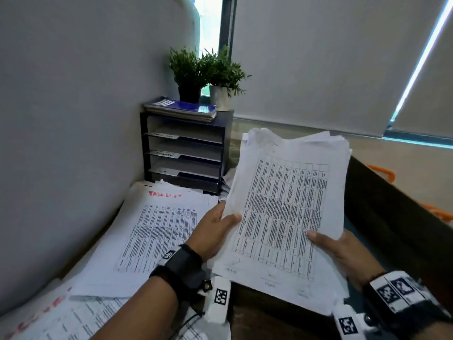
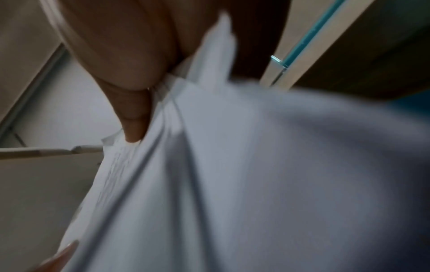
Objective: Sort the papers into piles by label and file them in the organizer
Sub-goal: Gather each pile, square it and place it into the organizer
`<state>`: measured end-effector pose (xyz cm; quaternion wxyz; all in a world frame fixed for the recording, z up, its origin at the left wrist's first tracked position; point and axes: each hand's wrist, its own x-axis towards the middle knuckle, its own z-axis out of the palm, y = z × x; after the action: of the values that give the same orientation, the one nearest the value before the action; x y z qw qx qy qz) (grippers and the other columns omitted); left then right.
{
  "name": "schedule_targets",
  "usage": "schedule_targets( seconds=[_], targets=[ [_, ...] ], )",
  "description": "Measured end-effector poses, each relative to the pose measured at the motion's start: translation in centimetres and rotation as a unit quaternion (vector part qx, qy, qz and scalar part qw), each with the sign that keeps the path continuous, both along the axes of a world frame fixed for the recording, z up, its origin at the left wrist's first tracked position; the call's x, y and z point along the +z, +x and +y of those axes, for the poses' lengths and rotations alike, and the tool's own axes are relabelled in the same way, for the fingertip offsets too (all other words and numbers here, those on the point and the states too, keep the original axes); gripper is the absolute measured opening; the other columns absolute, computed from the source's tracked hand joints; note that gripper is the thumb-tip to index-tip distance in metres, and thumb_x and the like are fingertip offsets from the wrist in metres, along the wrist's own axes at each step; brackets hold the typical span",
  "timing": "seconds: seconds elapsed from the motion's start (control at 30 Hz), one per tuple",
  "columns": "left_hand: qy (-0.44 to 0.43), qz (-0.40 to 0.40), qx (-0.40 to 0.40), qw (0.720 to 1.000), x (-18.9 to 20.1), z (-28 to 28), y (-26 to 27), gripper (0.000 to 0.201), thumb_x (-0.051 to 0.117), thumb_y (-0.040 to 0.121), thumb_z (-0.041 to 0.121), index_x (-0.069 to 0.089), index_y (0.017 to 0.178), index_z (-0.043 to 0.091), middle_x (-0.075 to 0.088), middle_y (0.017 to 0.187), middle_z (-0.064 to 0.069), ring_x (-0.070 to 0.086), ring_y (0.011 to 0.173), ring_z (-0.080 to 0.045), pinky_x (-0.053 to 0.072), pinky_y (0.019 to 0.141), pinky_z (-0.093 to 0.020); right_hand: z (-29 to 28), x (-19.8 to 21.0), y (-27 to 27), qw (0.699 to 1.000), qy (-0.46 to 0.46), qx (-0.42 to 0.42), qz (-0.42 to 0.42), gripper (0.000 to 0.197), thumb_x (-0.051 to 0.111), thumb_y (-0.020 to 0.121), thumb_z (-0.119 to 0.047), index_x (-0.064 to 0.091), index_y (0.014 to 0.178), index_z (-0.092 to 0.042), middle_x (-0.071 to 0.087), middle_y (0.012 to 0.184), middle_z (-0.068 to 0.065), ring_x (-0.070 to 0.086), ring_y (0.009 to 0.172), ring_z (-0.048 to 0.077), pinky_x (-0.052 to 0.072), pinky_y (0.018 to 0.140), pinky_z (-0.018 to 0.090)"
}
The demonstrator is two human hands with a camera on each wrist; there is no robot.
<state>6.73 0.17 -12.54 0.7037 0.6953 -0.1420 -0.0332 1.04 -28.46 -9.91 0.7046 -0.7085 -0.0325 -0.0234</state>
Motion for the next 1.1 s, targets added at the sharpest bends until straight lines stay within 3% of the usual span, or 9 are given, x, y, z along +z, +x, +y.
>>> schedule_targets(
  seconds=[0.13,0.3,0.43,0.53,0.7,0.77,0.83,1.0,1.1],
  targets=[
    [-0.018,0.019,-0.014,1.0,-0.6,0.7,1.0,0.026,0.057,0.099,0.021,0.062,0.125,0.023,0.074,0.115,0.002,0.07,0.106,-0.02,0.056,0.092,-0.039,0.4,-1.0,1.3,1.0,-0.007,0.021,0.022,0.1,0.096,0.04,-0.052,0.064,0.125,-0.009,0.073,0.116,0.013,0.071,0.105,0.034,0.058,0.087,0.045],
    [-0.056,0.128,-0.063,0.988,-2.0,1.8,1.5,0.033,0.068,0.074,0.026,0.07,0.105,0.012,0.073,0.093,-0.005,0.068,0.086,-0.027,0.051,0.083,-0.037,1.7,-2.6,2.1,0.998,0.031,0.01,0.055,0.058,0.08,0.072,-0.021,0.063,0.125,-0.005,0.073,0.115,0.016,0.072,0.102,0.033,0.06,0.083,0.04],
    [-0.068,0.184,-0.105,0.975,-1.3,2.2,1.3,0.029,0.067,0.082,0.015,0.067,0.11,0.008,0.074,0.088,-0.003,0.07,0.076,-0.018,0.053,0.07,-0.028,1.9,-3.7,2.4,0.995,0.053,0.01,0.082,0.07,0.087,0.065,-0.024,0.061,0.128,-0.006,0.07,0.12,0.02,0.069,0.107,0.039,0.05,0.097,0.059],
    [-0.223,0.237,-0.168,0.93,0.3,3.4,0.7,0.045,0.056,0.096,0.03,0.062,0.13,0.0,0.069,0.117,-0.021,0.07,0.098,-0.032,0.058,0.085,-0.04,2.4,-3.6,2.4,0.99,0.111,0.0,0.083,0.048,0.07,0.084,-0.012,0.06,0.131,-0.006,0.069,0.121,0.02,0.068,0.109,0.04,0.052,0.093,0.06],
    [-0.423,0.164,-0.255,0.854,0.3,2.2,-0.2,0.098,0.055,0.074,0.081,0.043,0.15,0.02,0.044,0.151,-0.024,0.04,0.139,-0.044,0.021,0.114,-0.07,4.2,-1.7,3.6,0.979,0.197,0.01,0.046,0.044,0.051,0.094,-0.005,0.055,0.138,-0.012,0.065,0.13,0.016,0.063,0.118,0.038,0.05,0.094,0.057],
    [-0.422,0.128,-0.261,0.859,0.0,0.8,-0.5,0.107,0.071,0.071,0.071,0.036,0.154,0.014,0.037,0.156,-0.023,0.031,0.145,-0.045,0.019,0.113,-0.074,5.0,-1.6,4.6,0.978,0.206,-0.004,0.041,0.045,0.049,0.096,-0.002,0.054,0.139,-0.012,0.064,0.132,0.015,0.062,0.12,0.037,0.05,0.095,0.056],
    [-0.364,0.153,-0.158,0.905,0.4,0.0,-0.8,0.091,0.084,0.072,0.049,0.047,0.146,0.01,0.051,0.146,-0.022,0.046,0.137,-0.042,0.04,0.106,-0.066,5.7,-2.0,5.2,0.976,0.211,-0.023,0.045,0.043,0.049,0.096,0.001,0.054,0.138,-0.009,0.066,0.129,0.017,0.064,0.116,0.037,0.054,0.091,0.053],
    [-0.191,0.189,0.038,0.962,0.5,0.0,-1.1,0.019,0.062,0.092,0.004,0.066,0.11,0.002,0.073,0.107,-0.023,0.071,0.097,-0.037,0.062,0.076,-0.049,6.9,-3.1,5.5,0.978,0.202,-0.046,0.04,0.037,0.052,0.095,0.005,0.058,0.13,-0.005,0.074,0.111,0.011,0.074,0.093,0.025,0.061,0.064,0.033],
    [-0.159,0.192,0.079,0.965,0.8,1.1,-2.1,0.02,0.056,0.094,-0.003,0.063,0.113,0.002,0.075,0.102,-0.02,0.075,0.084,-0.03,0.062,0.061,-0.042,7.7,-3.9,5.6,0.974,0.221,-0.019,0.057,0.04,0.054,0.093,0.003,0.057,0.132,-0.005,0.069,0.123,0.016,0.07,0.107,0.032,0.059,0.084,0.046]
  ],
)
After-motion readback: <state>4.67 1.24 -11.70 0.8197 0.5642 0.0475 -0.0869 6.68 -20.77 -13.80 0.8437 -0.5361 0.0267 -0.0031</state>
